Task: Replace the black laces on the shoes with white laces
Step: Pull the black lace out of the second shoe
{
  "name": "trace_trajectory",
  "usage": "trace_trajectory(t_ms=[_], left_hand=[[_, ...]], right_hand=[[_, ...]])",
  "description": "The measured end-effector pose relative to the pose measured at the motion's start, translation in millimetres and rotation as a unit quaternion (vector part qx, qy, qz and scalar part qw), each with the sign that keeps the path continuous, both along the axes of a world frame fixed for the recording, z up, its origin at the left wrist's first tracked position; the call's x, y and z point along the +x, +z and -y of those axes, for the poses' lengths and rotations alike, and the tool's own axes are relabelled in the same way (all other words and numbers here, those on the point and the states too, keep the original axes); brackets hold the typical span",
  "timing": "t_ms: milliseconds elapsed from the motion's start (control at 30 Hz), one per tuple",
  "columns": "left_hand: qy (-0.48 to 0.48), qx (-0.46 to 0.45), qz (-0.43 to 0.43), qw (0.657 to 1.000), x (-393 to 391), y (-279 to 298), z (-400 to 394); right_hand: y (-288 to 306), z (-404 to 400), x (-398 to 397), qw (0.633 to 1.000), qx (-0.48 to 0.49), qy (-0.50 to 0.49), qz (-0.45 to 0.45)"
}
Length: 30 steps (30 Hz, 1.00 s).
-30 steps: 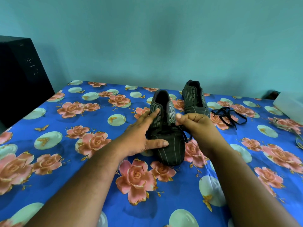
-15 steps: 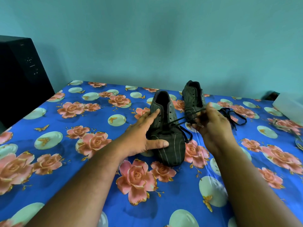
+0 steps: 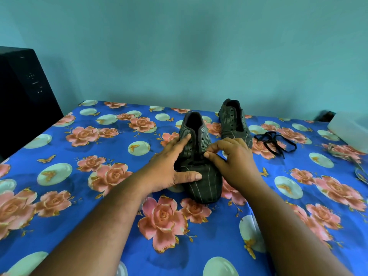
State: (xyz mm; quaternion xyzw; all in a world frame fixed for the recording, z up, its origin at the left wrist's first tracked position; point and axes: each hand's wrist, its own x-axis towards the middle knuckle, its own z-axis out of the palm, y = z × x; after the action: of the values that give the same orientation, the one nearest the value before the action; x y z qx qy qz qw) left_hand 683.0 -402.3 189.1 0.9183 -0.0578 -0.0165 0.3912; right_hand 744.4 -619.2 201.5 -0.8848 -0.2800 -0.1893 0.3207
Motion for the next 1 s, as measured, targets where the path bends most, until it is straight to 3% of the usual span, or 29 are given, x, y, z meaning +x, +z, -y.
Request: trace_trajectory(t_ms=[67, 133, 233, 300, 367, 433, 533, 600, 733, 833, 933, 1000], left_hand=[[0.0, -0.003, -0.001, 1.0, 0, 1, 0], [-0.002, -0.008, -0.001, 1.0, 0, 1, 0], [-0.006, -0.012, -0.004, 1.0, -1, 1, 0], [-0.007, -0.008, -0.005, 1.0, -2, 1, 0], [-0.006, -0.006, -0.006, 1.0, -2, 2, 1], [-0.006, -0.003, -0.003, 1.0, -2, 1, 0], [-0.004, -0.011, 0.001, 1.0, 0, 0, -1], [-0.003, -0.016, 0.0, 1.0, 1, -2, -2], [-0.005, -0.017, 0.006, 1.0, 0, -2, 0], [-0.004, -0.018, 0.002, 1.0, -1, 0, 0], [-0.007, -0.014, -0.001, 1.0, -2, 1, 0], [-0.009, -0.014, -0.001, 1.0, -2, 1, 0]], right_hand=[[4, 2, 2, 0.997, 0.061, 0.029, -0.025], [13, 3, 1, 0.97, 0.223, 0.031, -0.093], [19, 16, 9, 0.91, 0.39, -0.086, -0.116], [15, 26, 18, 0.905, 0.384, -0.157, -0.091], [8, 27, 20, 0.943, 0.273, -0.188, -0.025], [4, 18, 12, 0.978, 0.149, -0.144, 0.032], [1, -1, 1, 0.999, -0.006, -0.039, 0.032], [-4, -7, -3, 0.999, -0.034, -0.01, 0.016], [-5, -4, 1, 0.999, 0.012, 0.019, 0.026], [4, 1, 6, 0.986, 0.162, 0.025, -0.003], [14, 12, 10, 0.933, 0.347, -0.079, -0.062], [14, 25, 19, 0.917, 0.372, -0.139, -0.045]])
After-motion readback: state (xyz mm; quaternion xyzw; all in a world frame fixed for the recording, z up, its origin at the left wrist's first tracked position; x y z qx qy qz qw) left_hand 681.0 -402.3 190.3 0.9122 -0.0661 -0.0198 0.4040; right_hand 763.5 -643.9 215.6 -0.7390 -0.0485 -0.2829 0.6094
